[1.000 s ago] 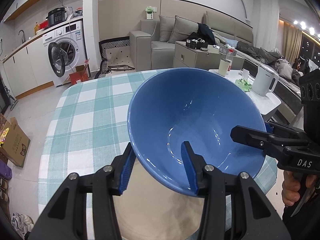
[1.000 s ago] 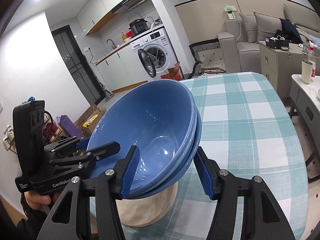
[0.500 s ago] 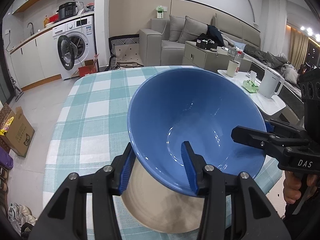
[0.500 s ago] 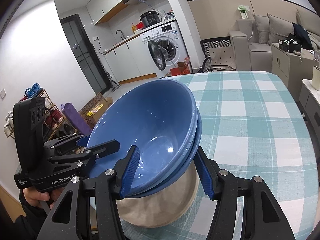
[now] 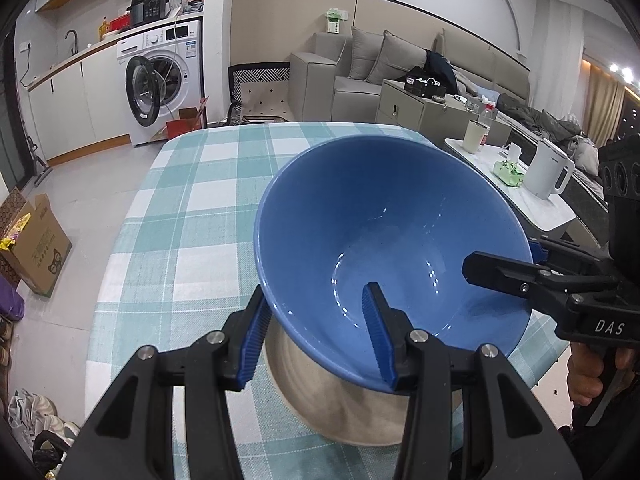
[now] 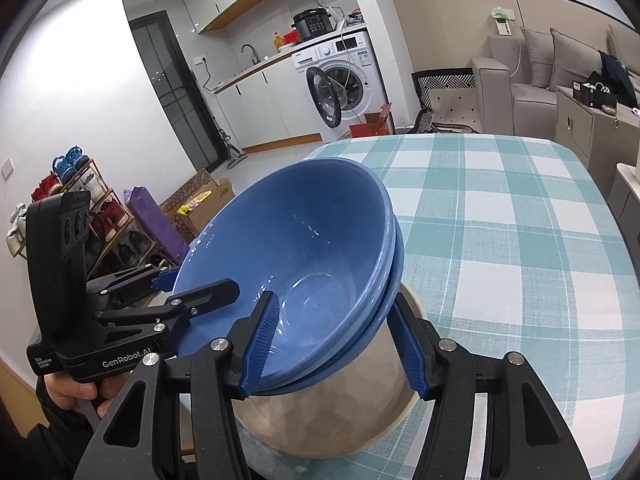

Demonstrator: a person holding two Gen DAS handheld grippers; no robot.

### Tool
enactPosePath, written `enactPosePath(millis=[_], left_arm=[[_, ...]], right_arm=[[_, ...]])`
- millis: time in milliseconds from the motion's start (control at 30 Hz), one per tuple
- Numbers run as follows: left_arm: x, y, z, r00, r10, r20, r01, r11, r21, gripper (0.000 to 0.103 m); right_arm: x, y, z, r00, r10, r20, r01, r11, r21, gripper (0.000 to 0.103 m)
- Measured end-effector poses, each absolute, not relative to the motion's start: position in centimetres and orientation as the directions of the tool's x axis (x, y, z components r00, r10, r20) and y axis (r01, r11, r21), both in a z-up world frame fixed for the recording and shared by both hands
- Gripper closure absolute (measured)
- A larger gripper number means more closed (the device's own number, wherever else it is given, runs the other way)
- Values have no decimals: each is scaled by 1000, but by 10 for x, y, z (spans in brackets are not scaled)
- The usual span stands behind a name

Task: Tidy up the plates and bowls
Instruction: 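Lift and carry the blue bowls over the cream plate stack with both tools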

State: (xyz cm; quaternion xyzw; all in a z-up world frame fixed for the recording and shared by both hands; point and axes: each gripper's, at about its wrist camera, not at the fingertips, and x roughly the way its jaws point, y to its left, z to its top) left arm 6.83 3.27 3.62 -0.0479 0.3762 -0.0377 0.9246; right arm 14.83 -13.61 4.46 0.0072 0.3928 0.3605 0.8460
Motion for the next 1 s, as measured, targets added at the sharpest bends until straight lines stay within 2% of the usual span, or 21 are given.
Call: enactPosePath(millis=[1000], left_arm=[[70,37,20,707,-117,-698,27,990,-138,57]], right_arm=[[148,-128,31,421,585,-693,-591,756,280,45]])
